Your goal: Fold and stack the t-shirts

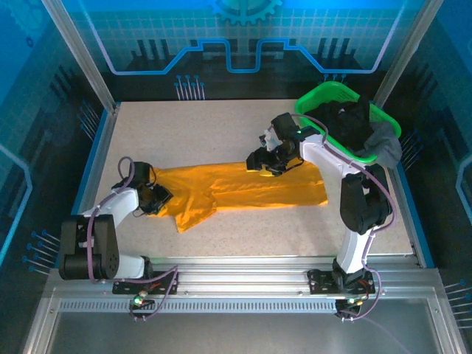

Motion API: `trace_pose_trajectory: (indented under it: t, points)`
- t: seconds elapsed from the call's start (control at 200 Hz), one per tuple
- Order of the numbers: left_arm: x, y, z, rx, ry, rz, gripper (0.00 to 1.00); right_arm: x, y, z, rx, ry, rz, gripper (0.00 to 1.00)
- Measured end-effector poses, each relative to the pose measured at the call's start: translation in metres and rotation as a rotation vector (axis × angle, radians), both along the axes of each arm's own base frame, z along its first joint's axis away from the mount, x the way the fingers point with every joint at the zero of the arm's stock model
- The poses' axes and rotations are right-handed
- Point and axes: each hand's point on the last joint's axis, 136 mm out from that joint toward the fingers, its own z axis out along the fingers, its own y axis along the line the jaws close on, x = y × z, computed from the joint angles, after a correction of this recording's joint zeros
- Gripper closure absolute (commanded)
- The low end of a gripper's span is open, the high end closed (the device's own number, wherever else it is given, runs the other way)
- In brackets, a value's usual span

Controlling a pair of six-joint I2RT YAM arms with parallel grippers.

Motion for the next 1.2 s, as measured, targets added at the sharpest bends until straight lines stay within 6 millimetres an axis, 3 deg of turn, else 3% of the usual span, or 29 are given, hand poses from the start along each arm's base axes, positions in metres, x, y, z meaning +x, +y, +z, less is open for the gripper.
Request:
trace_pose_trajectory:
  t: [0.295,0.43,0.545,0.85,1.051,1.201]
  points:
    - [0.006,-0.006,0.013,-0.029,-0.058,-0.021,0.78,0.001,0.001,-0.003,-0.003,0.005,0.0,0.4]
    - [-0.001,-0.008,0.011,-0.033,-0.058,-0.023,0.85,0.002,0.001,-0.005,-0.005,0.011,0.0,0.39]
    - [-0.008,-0.01,0.007,-0.047,-0.036,-0.017,1.0,0.004,0.002,-0.004,-0.004,0.007,0.0,0.4]
    - [-0.01,-0.009,0.016,-0.052,-0.016,0.0,1.0,0.005,0.002,-0.003,-0.005,0.009,0.0,0.41]
    - [0.012,-0.001,0.048,-0.037,-0.014,0.06,1.0,0.005,0.002,-0.003,-0.006,0.01,-0.001,0.41]
    - [0.027,0.001,0.057,-0.042,0.026,0.077,1.0,0.005,0.002,-0.003,-0.006,0.01,-0.001,0.41]
